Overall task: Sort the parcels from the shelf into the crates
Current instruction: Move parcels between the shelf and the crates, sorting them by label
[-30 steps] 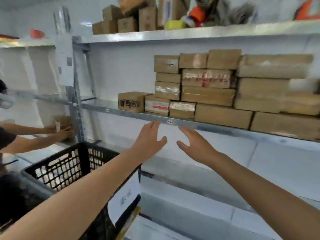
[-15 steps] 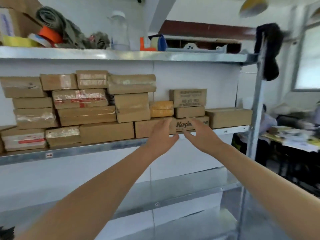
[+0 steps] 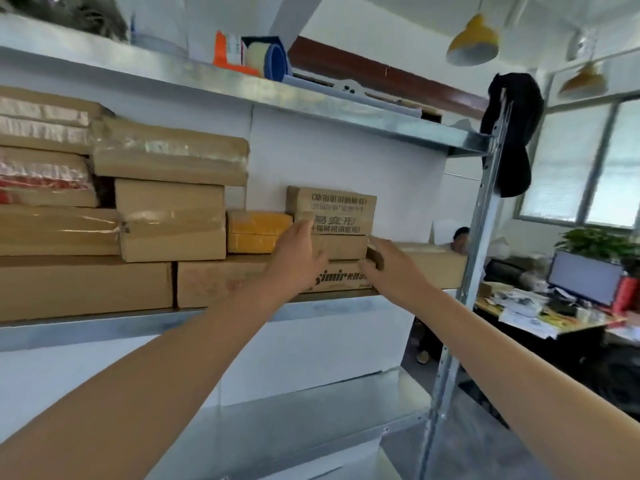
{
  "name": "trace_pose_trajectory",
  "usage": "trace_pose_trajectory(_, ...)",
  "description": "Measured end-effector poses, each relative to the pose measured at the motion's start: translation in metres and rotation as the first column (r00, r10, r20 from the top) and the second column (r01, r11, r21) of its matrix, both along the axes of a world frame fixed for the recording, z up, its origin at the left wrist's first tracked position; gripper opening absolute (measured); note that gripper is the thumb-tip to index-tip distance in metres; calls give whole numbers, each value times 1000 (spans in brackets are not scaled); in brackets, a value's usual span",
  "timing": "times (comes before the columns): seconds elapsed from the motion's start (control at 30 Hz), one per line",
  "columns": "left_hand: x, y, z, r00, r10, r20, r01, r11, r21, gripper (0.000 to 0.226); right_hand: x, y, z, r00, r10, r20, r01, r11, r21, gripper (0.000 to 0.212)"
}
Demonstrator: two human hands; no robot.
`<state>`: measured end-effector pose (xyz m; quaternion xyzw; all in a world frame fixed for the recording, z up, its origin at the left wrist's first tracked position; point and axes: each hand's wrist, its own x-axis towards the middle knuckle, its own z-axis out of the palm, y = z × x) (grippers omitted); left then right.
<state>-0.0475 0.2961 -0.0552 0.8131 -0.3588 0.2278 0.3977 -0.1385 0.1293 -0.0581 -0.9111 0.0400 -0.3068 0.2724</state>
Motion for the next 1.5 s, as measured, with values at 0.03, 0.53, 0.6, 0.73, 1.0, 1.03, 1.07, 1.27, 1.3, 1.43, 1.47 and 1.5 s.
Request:
trace_pose_trajectory(0.03, 11, -5, 1, 1000, 12, -5, -12, 1000, -9, 59, 10, -6, 3, 1000, 1, -12, -1, 1000, -2, 39)
trace_pose_trajectory(0.53, 88, -35, 12, 970, 233, -73, -237, 970, -50, 63, 115, -71, 23, 992, -30, 124, 29, 1000, 5, 72)
trace_pose_trajectory(0.6, 93, -40, 16, 954, 287, -84, -294, 952, -87, 61, 125, -81, 26, 990, -25, 139, 20, 999, 38, 79)
trace_pose_trajectory(0.73, 98, -52, 22, 927, 362, -96, -369, 927, -74, 58, 147, -104, 30, 996, 42, 77, -57, 976, 211, 86)
trace_pose_trajectory(1.0, 110, -78, 40, 874, 447, -192, -454, 891, 7, 46, 189, -136, 40, 955, 287, 76, -293, 869, 398, 58)
trace_pose_trajectory(1.03, 109, -80, 40, 870, 453, -197, -464, 886, -16, 46, 191, -138, 39, 952, 297, 68, -298, 860, 413, 62)
trace_pose_trajectory(1.07, 107, -84, 40, 869, 452, -201, -470, 881, -51, 45, 193, -140, 38, 948, 310, 65, -308, 851, 425, 64)
trace_pose_trajectory(1.27, 84, -102, 43, 913, 347, -212, -405, 821, -401, 18, 183, -159, 42, 905, 371, 207, -425, 786, 449, 54)
trace_pose_trajectory(1.3, 79, -102, 42, 923, 318, -216, -384, 794, -471, 16, 180, -163, 42, 897, 378, 228, -441, 774, 454, 54)
trace_pose_trajectory(1.43, 60, -102, 41, 949, 189, -253, -314, 646, -696, 22, 167, -172, 47, 855, 405, 322, -515, 731, 448, 54)
trace_pose_trajectory(1.47, 54, -103, 41, 950, 166, -265, -310, 609, -730, 21, 163, -173, 48, 844, 408, 349, -533, 711, 458, 54)
trace_pose_trajectory(1.5, 47, -103, 40, 951, 149, -270, -305, 582, -753, 21, 159, -173, 49, 832, 411, 372, -550, 696, 461, 53)
